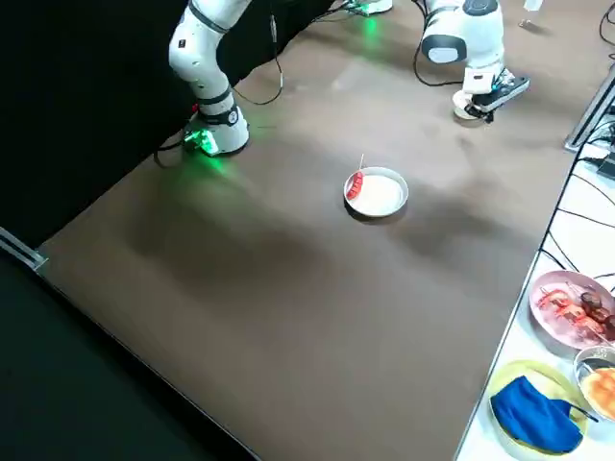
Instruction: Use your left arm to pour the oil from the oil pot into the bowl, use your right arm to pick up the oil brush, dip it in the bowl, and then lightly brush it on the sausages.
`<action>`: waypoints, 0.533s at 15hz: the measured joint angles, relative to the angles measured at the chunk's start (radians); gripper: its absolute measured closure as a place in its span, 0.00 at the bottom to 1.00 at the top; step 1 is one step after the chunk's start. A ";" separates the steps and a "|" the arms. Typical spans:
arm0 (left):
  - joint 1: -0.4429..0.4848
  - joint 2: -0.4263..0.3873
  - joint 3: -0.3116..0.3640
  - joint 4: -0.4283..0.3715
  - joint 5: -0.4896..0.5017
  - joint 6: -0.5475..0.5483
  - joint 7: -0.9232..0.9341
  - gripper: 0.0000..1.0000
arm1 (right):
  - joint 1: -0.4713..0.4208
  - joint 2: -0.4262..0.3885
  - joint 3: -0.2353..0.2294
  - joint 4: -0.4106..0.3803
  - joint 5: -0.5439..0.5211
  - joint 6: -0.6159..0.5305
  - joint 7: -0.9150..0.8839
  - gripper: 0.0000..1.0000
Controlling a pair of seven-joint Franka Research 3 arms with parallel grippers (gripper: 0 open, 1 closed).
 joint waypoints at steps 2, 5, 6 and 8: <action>0.000 0.000 0.000 0.000 -0.003 0.003 0.000 0.00 | 0.002 0.032 0.033 -0.001 0.000 0.092 0.040 0.95; 0.000 0.001 0.000 0.000 -0.020 0.078 0.001 0.00 | 0.026 0.074 0.051 -0.001 0.000 0.185 0.067 0.95; 0.000 0.002 0.000 0.000 -0.028 0.103 0.001 0.00 | 0.035 0.081 0.051 -0.001 0.000 0.198 0.075 0.95; 0.003 0.003 0.001 0.000 -0.079 0.148 -0.001 0.00 | 0.046 0.084 0.051 -0.001 0.001 0.203 0.079 0.95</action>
